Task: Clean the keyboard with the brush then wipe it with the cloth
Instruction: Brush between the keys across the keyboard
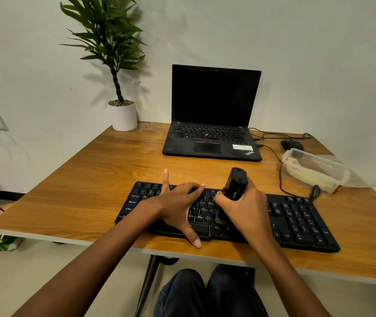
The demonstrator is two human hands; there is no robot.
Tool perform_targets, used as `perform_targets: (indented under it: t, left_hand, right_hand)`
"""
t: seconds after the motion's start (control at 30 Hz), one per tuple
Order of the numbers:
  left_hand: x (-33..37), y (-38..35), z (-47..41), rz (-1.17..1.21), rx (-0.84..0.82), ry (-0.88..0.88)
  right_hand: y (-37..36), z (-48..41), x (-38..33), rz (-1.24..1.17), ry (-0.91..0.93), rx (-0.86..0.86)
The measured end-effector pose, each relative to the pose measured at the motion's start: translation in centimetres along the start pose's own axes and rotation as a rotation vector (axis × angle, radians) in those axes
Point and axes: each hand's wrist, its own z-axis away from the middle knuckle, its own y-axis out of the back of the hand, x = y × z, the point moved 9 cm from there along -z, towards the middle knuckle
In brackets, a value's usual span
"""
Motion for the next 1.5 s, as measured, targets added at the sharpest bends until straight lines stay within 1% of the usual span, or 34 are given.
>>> perform_targets:
  t: [0.07,0.1,0.13,0.23,0.3,0.37,0.4,0.5,0.53,0.63,0.67,0.77,0.8,0.83,0.9,0.93,1.03,1.07,1.13,1.17,1.2,1.3,1.43,1.5]
  left_hand:
    - [0.1,0.0,0.1,-0.003,-0.001,-0.002]
    - [0.1,0.0,0.1,-0.005,-0.004,-0.003]
    - [0.0,0.0,0.0,-0.001,-0.004,-0.003]
    - [0.1,0.1,0.1,0.016,-0.006,-0.003]
    - [0.1,0.1,0.1,0.017,-0.002,-0.005]
    - [0.0,0.1,0.2,0.022,-0.001,-0.009]
    - [0.0,0.1,0.1,0.026,-0.001,-0.011]
    - [0.1,0.1,0.1,0.029,-0.004,-0.014]
    - [0.1,0.0,0.1,0.031,-0.005,-0.013]
    - [0.0,0.0,0.1,0.033,-0.008,-0.013]
    - [0.0,0.0,0.1,0.032,-0.007,-0.012]
    - [0.1,0.1,0.1,0.040,-0.005,-0.010]
    - [0.1,0.1,0.1,0.038,-0.003,-0.010]
    - [0.1,0.1,0.1,0.035,-0.004,-0.010]
    - [0.1,0.0,0.1,0.033,-0.006,-0.012]
    - [0.0,0.0,0.0,0.035,-0.007,-0.012]
    - [0.1,0.0,0.1,0.038,-0.007,-0.013]
    - [0.1,0.0,0.0,0.037,-0.005,-0.013]
    - [0.0,-0.1,0.0,0.033,-0.001,-0.013]
    - [0.0,0.0,0.0,0.034,-0.001,-0.015]
    - [0.0,0.0,0.0,0.036,0.001,-0.017]
    - [0.1,0.0,0.0,0.031,0.005,-0.016]
    - [0.0,-0.1,0.0,0.036,0.008,-0.016]
    - [0.0,-0.1,0.0,0.038,0.010,-0.016]
  right_hand:
    - [-1.2,1.0,0.2,-0.038,0.002,-0.090]
    - [-1.5,1.3,0.6,-0.020,0.001,-0.124]
    - [-1.4,1.3,0.8,0.003,0.006,-0.125]
    - [-0.2,0.9,0.5,-0.010,0.057,-0.028]
    - [-0.7,1.0,0.3,-0.062,0.052,-0.069]
    - [-1.5,1.0,0.6,-0.017,0.007,-0.154]
    - [-1.3,0.7,0.9,0.016,-0.006,-0.150]
    - [0.0,0.3,0.4,0.019,0.057,-0.045]
    - [-0.2,0.5,0.3,0.002,0.076,-0.055]
    - [-1.5,0.9,1.0,-0.025,-0.007,-0.178]
    - [-1.4,0.7,1.2,-0.005,-0.014,-0.167]
    - [-0.3,0.5,0.8,-0.018,0.034,-0.045]
    - [-0.5,0.6,0.8,-0.045,0.036,-0.050]
    - [-0.9,0.8,0.9,-0.064,0.014,-0.090]
    - [-2.0,1.0,1.3,-0.025,-0.052,-0.197]
    - [-2.1,0.7,1.4,-0.003,-0.070,-0.215]
    - [-1.3,-0.2,1.4,0.010,-0.078,-0.154]
    - [-1.4,-0.3,1.3,0.009,-0.073,-0.175]
    - [-2.2,0.0,1.2,0.004,-0.090,-0.278]
    - [-2.3,0.0,1.2,0.012,-0.089,-0.292]
    - [-2.1,-0.1,1.2,0.020,-0.074,-0.258]
    - [-1.0,-0.2,1.6,0.002,-0.073,-0.085]
    - [-1.0,1.7,1.3,-0.011,-0.037,0.017]
    - [-0.7,2.1,1.2,0.003,0.002,0.104]
